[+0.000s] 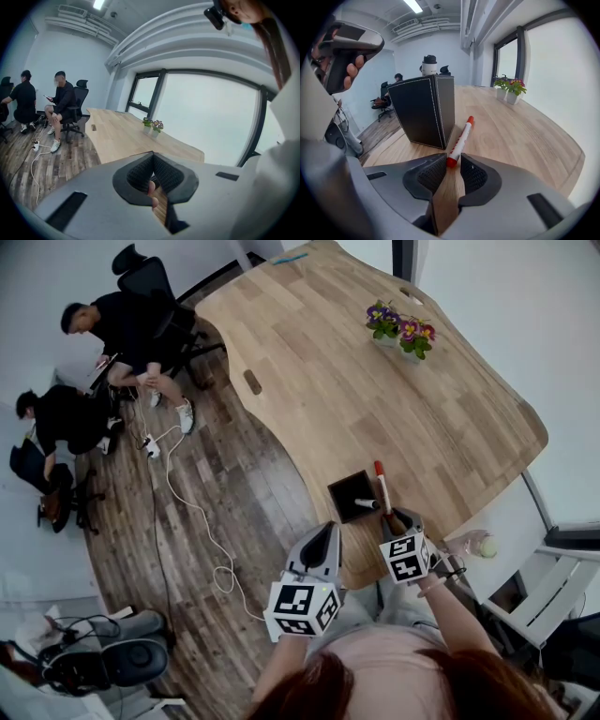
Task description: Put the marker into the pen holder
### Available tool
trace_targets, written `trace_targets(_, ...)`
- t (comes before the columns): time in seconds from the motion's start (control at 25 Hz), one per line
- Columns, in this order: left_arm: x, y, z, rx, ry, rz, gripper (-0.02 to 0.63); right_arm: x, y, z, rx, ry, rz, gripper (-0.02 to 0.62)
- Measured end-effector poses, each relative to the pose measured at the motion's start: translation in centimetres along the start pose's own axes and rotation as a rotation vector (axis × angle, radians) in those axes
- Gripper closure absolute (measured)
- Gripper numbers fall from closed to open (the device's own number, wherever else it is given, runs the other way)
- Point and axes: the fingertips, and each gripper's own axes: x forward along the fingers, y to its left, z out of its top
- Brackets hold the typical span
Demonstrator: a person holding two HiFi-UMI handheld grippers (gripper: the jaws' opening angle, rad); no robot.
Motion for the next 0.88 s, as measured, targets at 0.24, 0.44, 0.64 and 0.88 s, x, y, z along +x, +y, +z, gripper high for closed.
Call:
trace_targets(0.24, 0.0, -0.3, 0.0, -0.005, -0.004, 0.003, 0.604, 0.0, 0.0, -0.2, 0.009, -0.003, 0.023, 0.526)
trace_targets(0.44, -0.1, -0.2, 0.0, -0.008, -0.013, 0.012, 0.604, -0.2, -0.5, -0.2, 0.011, -0.011, 0.018, 0.532)
trace_targets(0.64, -0.3, -0.2, 0.1, -0.012, -0.023, 0.018, 0.604, -1.2, -1.2, 0.6, 0.003, -0.046, 0.011, 0.534)
trace_targets(0.88, -0.7, -0.5, 0.5, -0.017, -0.047, 0.024, 0.606, -2.9, -1.8, 1.7, -0.001, -0.095, 0.015, 0.537)
